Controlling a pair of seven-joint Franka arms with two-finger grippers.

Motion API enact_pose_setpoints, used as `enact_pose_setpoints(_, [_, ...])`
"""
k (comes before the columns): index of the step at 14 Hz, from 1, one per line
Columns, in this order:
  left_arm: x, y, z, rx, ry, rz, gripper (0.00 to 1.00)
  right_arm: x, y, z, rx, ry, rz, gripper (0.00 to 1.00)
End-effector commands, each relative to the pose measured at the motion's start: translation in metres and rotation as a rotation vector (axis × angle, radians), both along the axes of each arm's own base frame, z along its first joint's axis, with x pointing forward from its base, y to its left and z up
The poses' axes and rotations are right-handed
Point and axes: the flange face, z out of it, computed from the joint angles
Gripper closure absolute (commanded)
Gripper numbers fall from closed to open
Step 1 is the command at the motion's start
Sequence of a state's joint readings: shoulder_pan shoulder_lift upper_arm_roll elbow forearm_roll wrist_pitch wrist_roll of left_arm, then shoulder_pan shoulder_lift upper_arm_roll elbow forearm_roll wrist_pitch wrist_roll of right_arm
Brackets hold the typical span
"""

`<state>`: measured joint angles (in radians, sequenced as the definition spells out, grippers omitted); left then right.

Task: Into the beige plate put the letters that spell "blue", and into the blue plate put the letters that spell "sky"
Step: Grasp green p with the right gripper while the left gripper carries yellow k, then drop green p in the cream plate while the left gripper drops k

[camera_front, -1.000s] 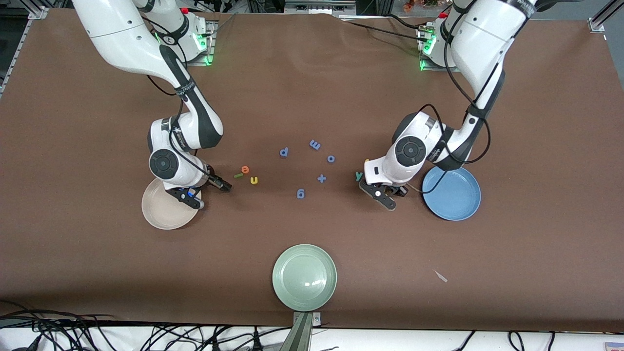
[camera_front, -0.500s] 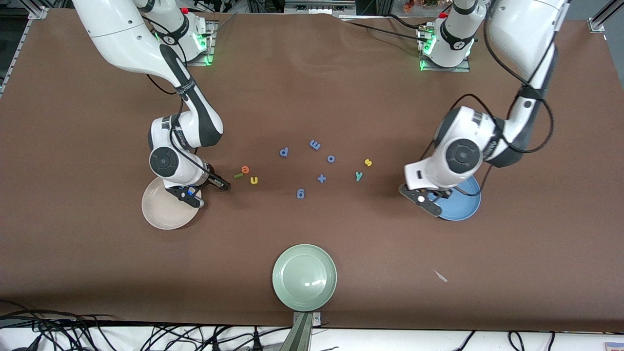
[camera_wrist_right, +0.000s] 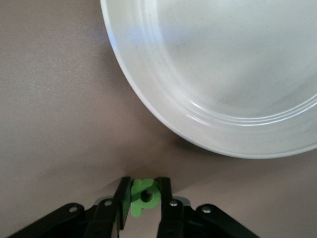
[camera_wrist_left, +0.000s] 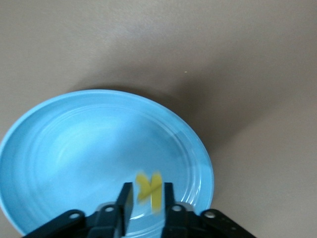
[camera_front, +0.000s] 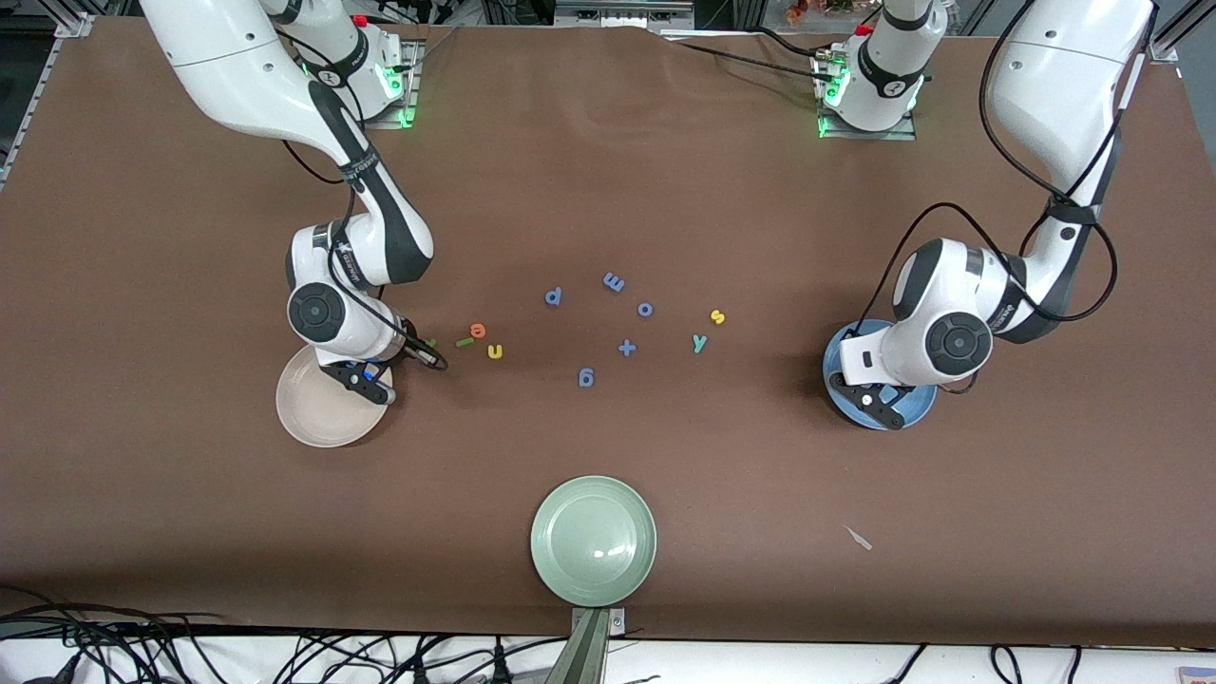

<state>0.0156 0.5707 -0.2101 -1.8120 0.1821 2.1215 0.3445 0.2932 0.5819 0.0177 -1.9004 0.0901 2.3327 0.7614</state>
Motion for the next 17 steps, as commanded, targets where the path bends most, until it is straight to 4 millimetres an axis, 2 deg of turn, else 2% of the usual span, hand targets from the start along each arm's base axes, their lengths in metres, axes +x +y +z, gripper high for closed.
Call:
enact_pose_setpoints(1, [0.003,-0.009,0.017,0.014,-0.016,-0.037,0.00,-0.008,-0.001,0.014,0.011,0.005,-0.001,0.91])
enact_pose_setpoints(3, [0.001,-0.038,0.042,0.003,-0.045,-0.066,0.00,-0.006,-0.003,0.028,0.011,0.012,0.003,0.92])
enact_pose_setpoints(5, [0.000,-0.069,0.060,-0.028,-0.075,-0.086,0.00,0.003,-0.009,0.052,0.017,0.019,0.042,0.91])
enact_pose_setpoints(6, [-0.001,-0.084,0.064,-0.041,-0.080,-0.101,0.00,0.010,-0.019,0.065,0.015,0.034,0.078,0.91])
enact_pose_setpoints(8, [-0.014,-0.127,0.064,-0.059,-0.084,-0.121,0.00,0.022,-0.052,0.081,0.011,0.073,0.159,0.91])
enact_pose_setpoints(10, [-0.024,-0.166,0.052,-0.055,-0.078,-0.090,0.00,0.030,-0.082,0.076,0.005,0.064,0.227,0.91])
enact_pose_setpoints(12, [-0.034,-0.201,0.035,-0.037,-0.071,-0.027,0.00,0.037,-0.103,0.067,0.006,0.041,0.235,0.85])
enact_pose_setpoints(13, [-0.039,-0.220,0.028,-0.026,-0.071,0.006,0.00,0.038,-0.105,0.067,0.010,0.035,0.227,0.76])
enact_pose_setpoints(14, [-0.045,-0.238,0.022,-0.025,-0.079,0.024,0.00,0.038,-0.104,0.068,0.013,0.033,0.219,0.60])
enact_pose_setpoints(16, [-0.054,-0.257,0.003,-0.034,-0.092,0.083,0.00,0.037,-0.097,0.068,0.012,0.035,0.212,0.50])
enact_pose_setpoints(17, [-0.059,-0.262,-0.016,-0.038,-0.088,0.114,0.00,0.037,-0.094,0.068,0.013,0.034,0.202,0.48])
